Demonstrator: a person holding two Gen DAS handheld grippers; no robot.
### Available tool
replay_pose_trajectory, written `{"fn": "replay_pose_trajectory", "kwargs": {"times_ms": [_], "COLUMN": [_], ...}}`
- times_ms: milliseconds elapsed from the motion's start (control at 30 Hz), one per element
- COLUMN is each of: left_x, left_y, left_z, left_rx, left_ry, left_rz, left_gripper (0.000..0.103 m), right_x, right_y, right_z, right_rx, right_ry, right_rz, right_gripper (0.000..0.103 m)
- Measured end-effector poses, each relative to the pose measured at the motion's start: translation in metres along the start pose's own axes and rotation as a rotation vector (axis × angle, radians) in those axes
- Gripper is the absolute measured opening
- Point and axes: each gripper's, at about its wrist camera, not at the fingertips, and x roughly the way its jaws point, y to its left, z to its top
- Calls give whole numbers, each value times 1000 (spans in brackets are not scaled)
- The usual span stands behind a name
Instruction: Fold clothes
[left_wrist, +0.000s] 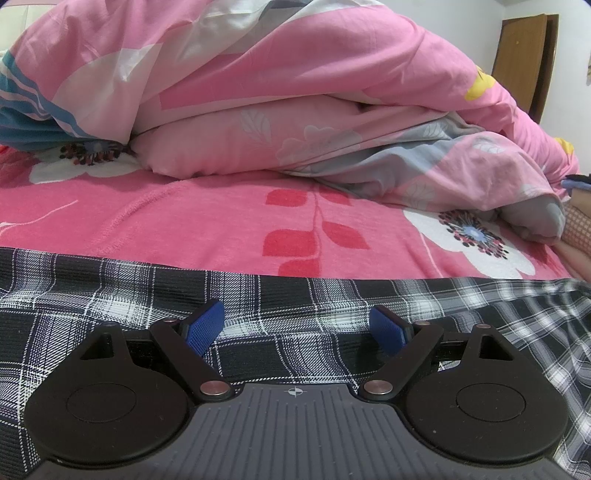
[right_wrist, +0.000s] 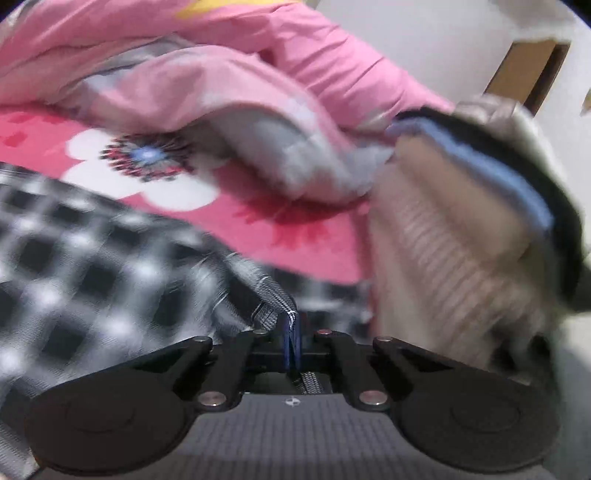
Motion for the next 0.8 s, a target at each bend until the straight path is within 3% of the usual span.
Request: {"fn": "replay_pose_trajectory", "kwargs": {"times_ms": [200, 400, 600, 800], "left_x": [0, 0, 0, 1], "left_y": [0, 0, 0, -1], "left_z": [1, 1, 1, 1], "left_rx": [-1, 0, 2, 9], "left_ry": [1, 0, 2, 6], "left_rz": [0, 1, 1, 3], "left_gripper": [87, 87, 87, 88], "right_x": [32, 71, 112, 98], "right_y": [7, 25, 24, 4], "right_z": [21, 27, 24, 22], "right_rx": [-210, -357, -282, -182], "right_ry": [-18, 2, 91, 55], "right_rz": [-150, -187, -129, -189], "right_gripper": [2, 2, 5, 20]}}
